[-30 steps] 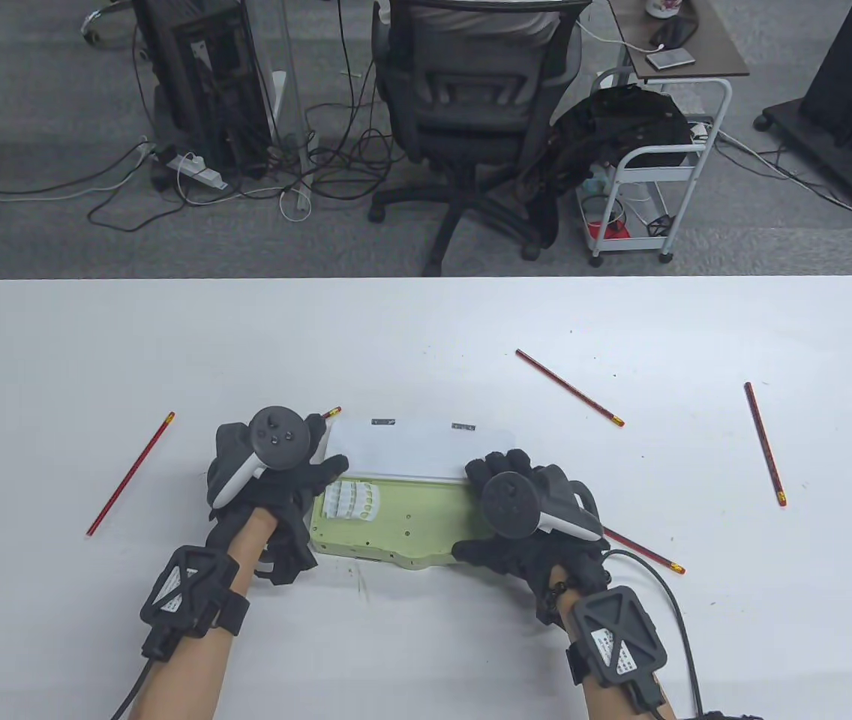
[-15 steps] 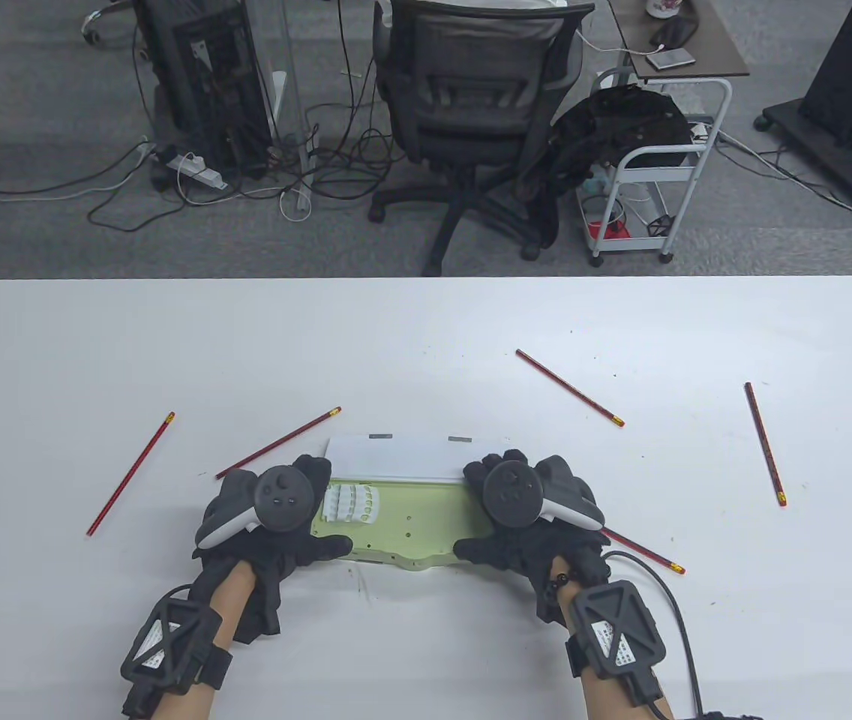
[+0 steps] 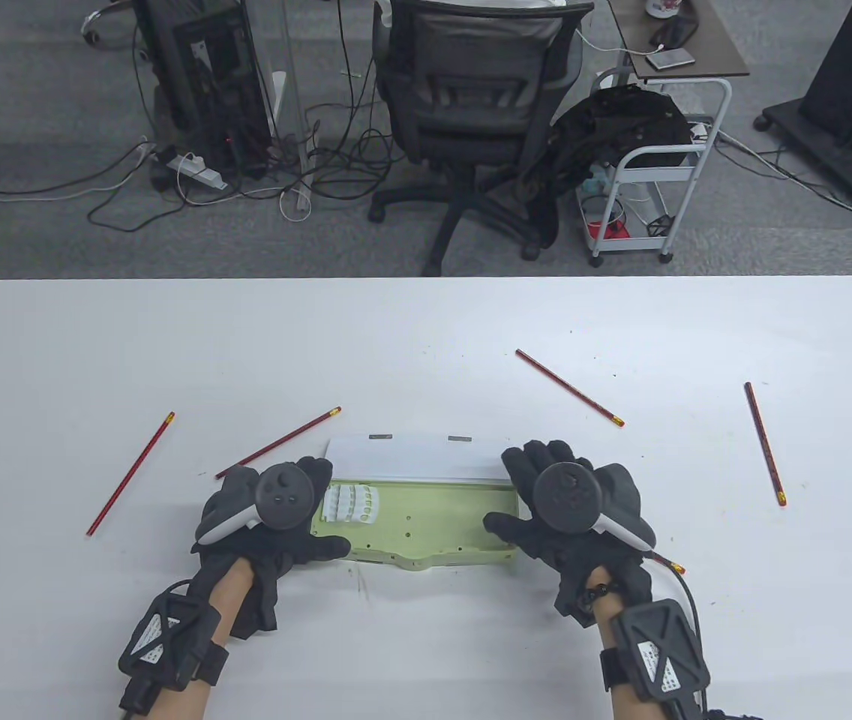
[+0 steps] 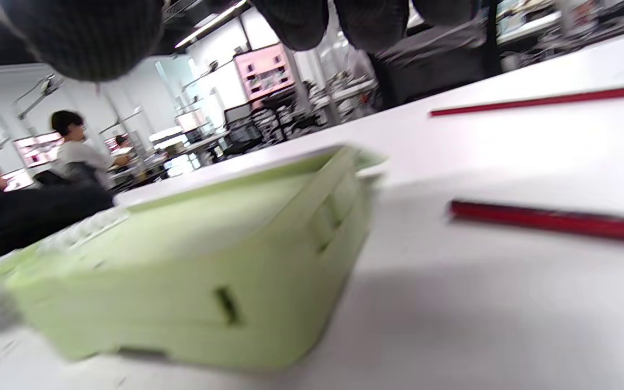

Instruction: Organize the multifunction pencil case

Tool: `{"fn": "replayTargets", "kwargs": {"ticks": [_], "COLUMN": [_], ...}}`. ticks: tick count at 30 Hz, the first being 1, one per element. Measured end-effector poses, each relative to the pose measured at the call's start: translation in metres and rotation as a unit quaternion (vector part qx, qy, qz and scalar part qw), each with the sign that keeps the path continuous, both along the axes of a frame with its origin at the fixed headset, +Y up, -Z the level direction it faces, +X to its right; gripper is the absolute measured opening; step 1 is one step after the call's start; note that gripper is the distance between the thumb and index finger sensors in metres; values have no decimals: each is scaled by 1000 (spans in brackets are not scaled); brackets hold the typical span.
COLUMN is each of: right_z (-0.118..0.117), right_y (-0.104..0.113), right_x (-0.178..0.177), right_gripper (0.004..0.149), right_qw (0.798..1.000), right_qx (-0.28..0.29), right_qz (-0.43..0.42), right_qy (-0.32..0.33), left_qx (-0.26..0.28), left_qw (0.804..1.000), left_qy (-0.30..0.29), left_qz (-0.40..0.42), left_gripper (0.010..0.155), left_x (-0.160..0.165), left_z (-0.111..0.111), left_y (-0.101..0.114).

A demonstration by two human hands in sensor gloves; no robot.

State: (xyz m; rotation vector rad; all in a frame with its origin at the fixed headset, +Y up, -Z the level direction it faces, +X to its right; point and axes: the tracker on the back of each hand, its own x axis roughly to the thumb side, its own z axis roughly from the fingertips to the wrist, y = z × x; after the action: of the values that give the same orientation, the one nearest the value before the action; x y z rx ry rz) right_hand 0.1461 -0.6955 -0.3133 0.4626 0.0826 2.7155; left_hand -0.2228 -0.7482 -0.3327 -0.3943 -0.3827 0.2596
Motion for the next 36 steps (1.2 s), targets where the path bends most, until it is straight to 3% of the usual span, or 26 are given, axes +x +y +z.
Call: {"fn": "replayTargets", "kwargs": {"ticks": [7, 14, 23, 36], "right_z": [10, 23, 28, 28], "right_y": [12, -17, -43, -48], "right_x": [63, 99, 95, 73], "right_gripper": [82, 68, 51, 40], "right_qw": [989, 966, 949, 931], "right_qx": [2, -38, -28, 37], "right_qz": [103, 187, 264, 339], "right_qy": [-105, -172, -171, -134], "left_qx": [-3, -6, -8, -12], "left_qw": [1000, 1000, 1000, 1000], "left_qy": [2, 3, 3, 4], "left_qz": [3, 1, 1, 4], "left_gripper": [110, 110, 109, 109], "left_x": [1, 1, 1, 0], "left_z": [-1, -1, -1, 0], "left_y": [1, 1, 1, 1]}}
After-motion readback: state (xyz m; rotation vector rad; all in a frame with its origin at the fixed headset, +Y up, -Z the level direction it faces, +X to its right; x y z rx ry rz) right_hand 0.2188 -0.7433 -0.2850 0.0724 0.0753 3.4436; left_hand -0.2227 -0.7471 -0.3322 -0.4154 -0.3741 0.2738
